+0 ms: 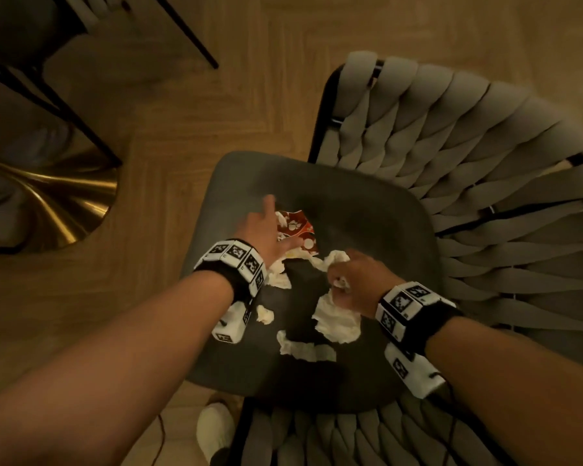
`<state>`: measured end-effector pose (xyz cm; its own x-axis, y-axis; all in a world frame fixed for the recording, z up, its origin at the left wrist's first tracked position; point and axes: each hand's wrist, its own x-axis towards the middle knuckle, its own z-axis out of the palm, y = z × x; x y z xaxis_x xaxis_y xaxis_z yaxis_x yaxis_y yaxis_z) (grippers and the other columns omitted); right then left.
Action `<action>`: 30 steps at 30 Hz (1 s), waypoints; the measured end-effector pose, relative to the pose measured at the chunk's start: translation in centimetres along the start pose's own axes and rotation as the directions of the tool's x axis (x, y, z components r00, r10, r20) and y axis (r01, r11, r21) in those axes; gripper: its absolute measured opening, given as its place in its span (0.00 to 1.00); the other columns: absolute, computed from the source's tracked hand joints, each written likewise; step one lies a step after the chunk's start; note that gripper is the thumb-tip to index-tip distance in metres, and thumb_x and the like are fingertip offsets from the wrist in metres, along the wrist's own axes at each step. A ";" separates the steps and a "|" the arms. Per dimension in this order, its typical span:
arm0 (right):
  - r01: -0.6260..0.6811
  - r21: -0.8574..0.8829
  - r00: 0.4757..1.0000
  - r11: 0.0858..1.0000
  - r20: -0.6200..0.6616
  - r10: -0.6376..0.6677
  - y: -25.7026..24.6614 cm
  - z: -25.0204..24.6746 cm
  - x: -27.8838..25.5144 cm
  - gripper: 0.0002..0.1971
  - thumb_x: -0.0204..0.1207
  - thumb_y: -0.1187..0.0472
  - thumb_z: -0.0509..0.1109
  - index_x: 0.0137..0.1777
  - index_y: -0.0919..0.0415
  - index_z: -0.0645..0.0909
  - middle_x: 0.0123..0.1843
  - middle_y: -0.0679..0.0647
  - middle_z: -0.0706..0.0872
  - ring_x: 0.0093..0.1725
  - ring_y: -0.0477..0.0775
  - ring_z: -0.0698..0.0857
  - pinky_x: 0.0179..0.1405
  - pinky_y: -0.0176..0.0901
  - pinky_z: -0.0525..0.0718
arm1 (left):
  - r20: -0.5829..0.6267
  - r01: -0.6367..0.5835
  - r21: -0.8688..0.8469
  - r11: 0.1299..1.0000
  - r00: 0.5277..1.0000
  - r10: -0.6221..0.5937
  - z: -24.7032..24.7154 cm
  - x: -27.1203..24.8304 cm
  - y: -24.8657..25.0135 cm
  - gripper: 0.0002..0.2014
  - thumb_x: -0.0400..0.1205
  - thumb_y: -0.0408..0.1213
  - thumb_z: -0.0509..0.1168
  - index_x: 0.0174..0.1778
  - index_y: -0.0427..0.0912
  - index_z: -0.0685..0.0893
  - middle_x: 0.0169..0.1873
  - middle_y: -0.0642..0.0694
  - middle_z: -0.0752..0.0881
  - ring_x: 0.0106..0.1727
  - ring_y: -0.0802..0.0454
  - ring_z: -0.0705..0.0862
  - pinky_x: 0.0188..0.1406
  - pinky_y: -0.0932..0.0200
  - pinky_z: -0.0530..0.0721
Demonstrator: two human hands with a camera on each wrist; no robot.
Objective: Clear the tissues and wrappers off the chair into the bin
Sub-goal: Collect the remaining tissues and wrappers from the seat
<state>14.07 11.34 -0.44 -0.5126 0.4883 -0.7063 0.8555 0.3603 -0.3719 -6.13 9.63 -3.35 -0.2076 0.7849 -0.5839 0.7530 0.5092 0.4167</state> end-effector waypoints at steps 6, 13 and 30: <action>0.020 0.005 1.000 1.000 -0.011 -0.020 -0.2 1.0 0.7 0.09 0.74 0.54 0.70 0.54 0.50 0.81 0.53 0.51 0.70 0.53 0.58 0.80 0.50 0.49 0.83 | 0.036 0.134 0.247 0.960 0.988 -0.148 1.1 2.8 -0.6 0.34 0.65 0.60 0.74 0.59 0.40 0.78 0.58 0.37 0.83 0.52 0.39 0.82 0.49 0.49 0.83; 0.181 0.044 0.982 0.983 -0.071 -0.177 -1.0 1.9 -0.9 0.06 0.73 0.54 0.70 0.49 0.49 0.81 0.48 0.49 0.70 0.41 0.52 0.78 0.39 0.44 0.80 | 0.008 0.024 -0.074 0.997 1.000 -0.024 -1.1 -0.5 -1.2 0.10 0.76 0.48 0.69 0.40 0.46 0.84 0.38 0.48 0.87 0.39 0.50 0.82 0.39 0.57 0.76; 0.586 0.128 0.810 0.800 -0.076 -0.582 -33.8 1.9 -1.1 0.03 0.67 0.60 0.75 0.39 0.56 0.84 0.36 0.48 0.83 0.34 0.41 0.77 0.36 0.31 0.75 | -0.232 0.178 -0.693 0.699 0.863 -0.450 -10.9 -29.7 -25.6 0.05 0.74 0.48 0.71 0.43 0.54 0.86 0.29 0.62 0.89 0.32 0.71 0.85 0.34 0.64 0.78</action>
<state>-14.10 -2.86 11.76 -0.9183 0.2464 -0.3100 0.3930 0.4725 -0.7888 -26.01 -22.85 10.94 -0.6624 0.5298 -0.5296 0.0568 0.7405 0.6697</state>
